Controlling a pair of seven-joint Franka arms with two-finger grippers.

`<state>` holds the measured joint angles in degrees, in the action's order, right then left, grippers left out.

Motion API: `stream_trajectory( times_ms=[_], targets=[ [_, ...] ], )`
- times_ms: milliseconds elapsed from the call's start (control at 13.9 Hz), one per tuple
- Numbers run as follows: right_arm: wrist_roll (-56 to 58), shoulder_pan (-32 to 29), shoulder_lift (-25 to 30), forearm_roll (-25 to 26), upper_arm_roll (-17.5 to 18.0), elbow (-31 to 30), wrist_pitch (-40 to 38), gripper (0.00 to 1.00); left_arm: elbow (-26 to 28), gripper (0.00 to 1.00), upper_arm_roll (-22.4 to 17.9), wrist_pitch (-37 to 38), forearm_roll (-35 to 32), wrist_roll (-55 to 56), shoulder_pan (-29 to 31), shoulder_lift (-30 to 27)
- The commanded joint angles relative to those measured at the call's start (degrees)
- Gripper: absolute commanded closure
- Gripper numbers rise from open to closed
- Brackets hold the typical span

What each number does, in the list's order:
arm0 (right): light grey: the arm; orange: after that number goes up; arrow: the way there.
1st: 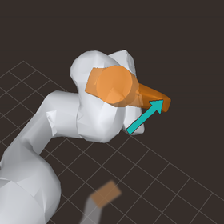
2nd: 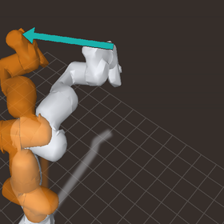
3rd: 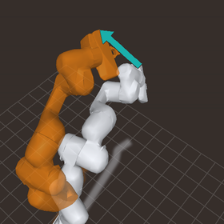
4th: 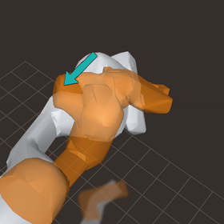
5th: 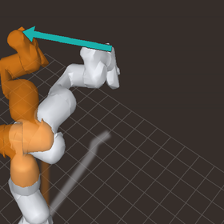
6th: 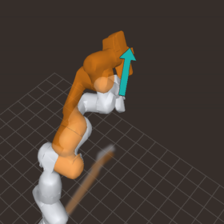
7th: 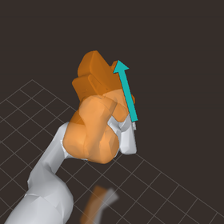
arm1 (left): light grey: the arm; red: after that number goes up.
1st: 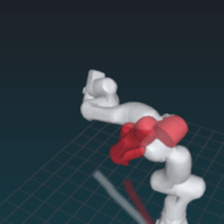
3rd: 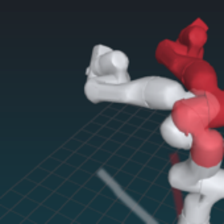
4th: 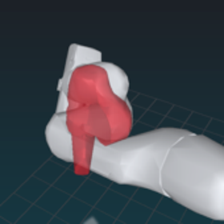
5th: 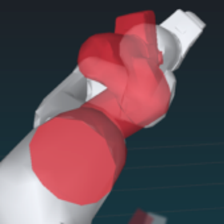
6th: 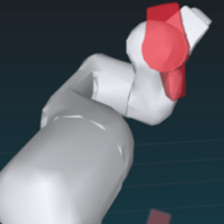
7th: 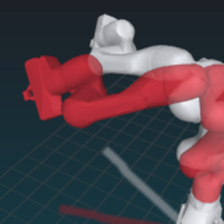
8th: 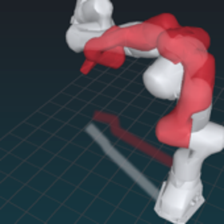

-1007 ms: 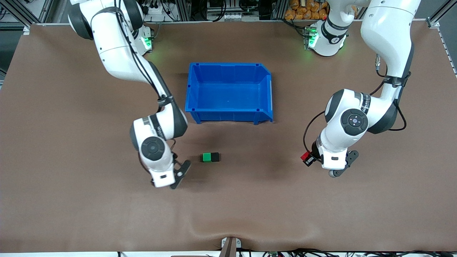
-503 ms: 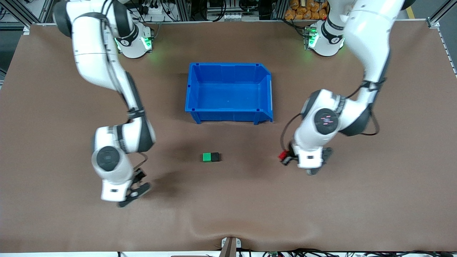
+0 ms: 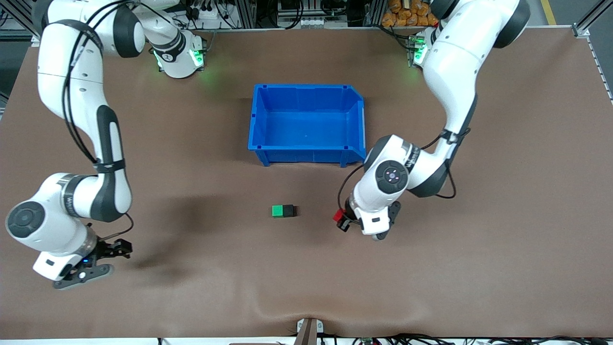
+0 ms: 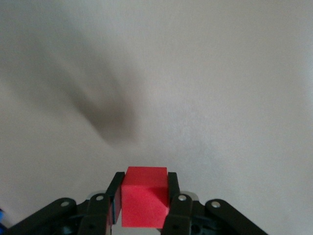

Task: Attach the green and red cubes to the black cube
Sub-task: 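Withdraw the right gripper while the left gripper carries the red cube over, then lower the red cube against the black cube's free side with the left gripper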

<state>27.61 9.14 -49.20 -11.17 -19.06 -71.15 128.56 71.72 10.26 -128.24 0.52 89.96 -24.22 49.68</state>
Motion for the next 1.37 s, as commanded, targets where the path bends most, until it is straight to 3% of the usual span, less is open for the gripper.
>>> stream_trajectory(
  times_ms=[0, 431, 575, 1007, 1294],
  targets=[
    [3.7, -1.9, 1.1, -0.9, 1.3, -0.7, 0.0, 0.00, -6.4, 1.00, -1.6, -0.7, 1.5, 5.4, -3.5, 5.7],
    [21.1, -4.1, 1.1, -1.0, 1.7, -0.7, -1.0, 0.00, -6.4, 1.00, -3.0, 0.1, 3.6, 16.2, -5.6, 7.1],
    [26.6, -4.2, 2.2, -1.1, 1.7, -0.7, -5.1, 0.00, -6.6, 1.00, -3.1, -1.8, 3.7, 18.8, -6.7, 8.4],
    [26.3, -4.0, 10.8, -1.0, 1.3, -1.2, -18.9, 0.00, -7.4, 1.00, -3.3, -2.2, 3.9, 23.0, -8.2, 9.3],
    [26.9, -4.2, 13.8, -1.0, 1.3, -1.2, -21.4, 0.00, -10.4, 1.00, -3.2, -3.4, 4.0, 29.0, -9.1, 10.9]
  ],
)
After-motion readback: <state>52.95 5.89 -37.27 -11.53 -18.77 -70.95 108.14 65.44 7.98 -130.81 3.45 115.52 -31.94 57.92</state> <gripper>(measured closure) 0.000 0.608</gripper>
